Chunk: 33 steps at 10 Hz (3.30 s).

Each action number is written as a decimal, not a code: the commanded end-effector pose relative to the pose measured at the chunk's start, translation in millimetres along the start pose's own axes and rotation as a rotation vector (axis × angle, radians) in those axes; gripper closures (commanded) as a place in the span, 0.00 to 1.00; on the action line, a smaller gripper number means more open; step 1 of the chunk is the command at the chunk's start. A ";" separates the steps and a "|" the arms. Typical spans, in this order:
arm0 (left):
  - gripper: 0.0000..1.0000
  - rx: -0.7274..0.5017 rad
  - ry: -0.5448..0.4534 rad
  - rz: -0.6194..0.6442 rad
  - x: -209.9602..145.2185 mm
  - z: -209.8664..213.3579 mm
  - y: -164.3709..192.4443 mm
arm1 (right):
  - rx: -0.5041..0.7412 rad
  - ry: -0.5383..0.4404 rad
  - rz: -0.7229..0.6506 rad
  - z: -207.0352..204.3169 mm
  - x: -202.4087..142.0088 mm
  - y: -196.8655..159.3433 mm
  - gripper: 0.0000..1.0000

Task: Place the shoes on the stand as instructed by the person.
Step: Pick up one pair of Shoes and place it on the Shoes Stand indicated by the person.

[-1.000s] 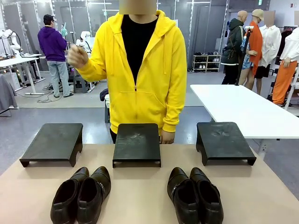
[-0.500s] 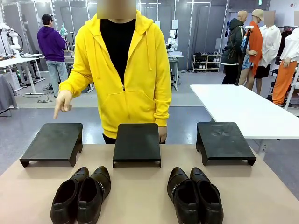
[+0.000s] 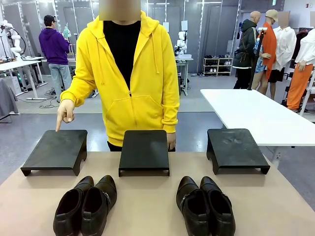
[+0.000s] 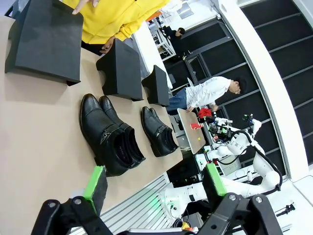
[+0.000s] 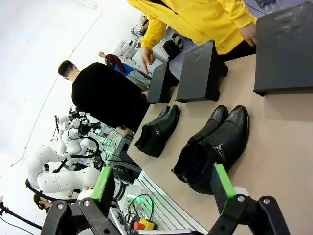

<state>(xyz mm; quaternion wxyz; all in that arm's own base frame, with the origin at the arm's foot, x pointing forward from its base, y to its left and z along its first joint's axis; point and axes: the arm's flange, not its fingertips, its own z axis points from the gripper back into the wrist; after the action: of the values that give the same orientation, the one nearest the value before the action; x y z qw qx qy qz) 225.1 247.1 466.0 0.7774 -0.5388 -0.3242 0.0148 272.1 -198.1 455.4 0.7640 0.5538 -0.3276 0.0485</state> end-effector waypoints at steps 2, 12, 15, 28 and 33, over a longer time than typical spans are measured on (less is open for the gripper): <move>0.00 -0.018 -0.005 -0.020 0.4 1.1 0.6 | 0.007 -0.006 0.011 1.7 3.0 1.1 0.00; 0.00 0.437 0.477 -0.072 9.8 -247.0 -160.4 | 0.007 -0.006 0.011 1.7 3.0 1.1 0.00; 0.00 0.630 0.519 -0.065 -24.2 -317.1 -159.7 | 0.007 -0.006 0.011 1.7 3.0 1.1 0.00; 0.00 1.023 0.593 -0.142 -135.1 -430.2 -60.3 | 0.007 -0.006 0.011 1.7 3.0 1.1 0.00; 0.60 1.003 0.634 -0.177 -145.0 -437.3 -35.1 | 0.007 -0.006 0.011 1.7 3.0 1.1 0.00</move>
<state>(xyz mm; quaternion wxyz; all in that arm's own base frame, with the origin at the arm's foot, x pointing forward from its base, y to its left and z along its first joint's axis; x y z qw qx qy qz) 345.6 -198.4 352.8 0.9956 -0.0500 -0.0638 -0.0459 272.8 -198.7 456.5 0.7646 0.5531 -0.3272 0.0493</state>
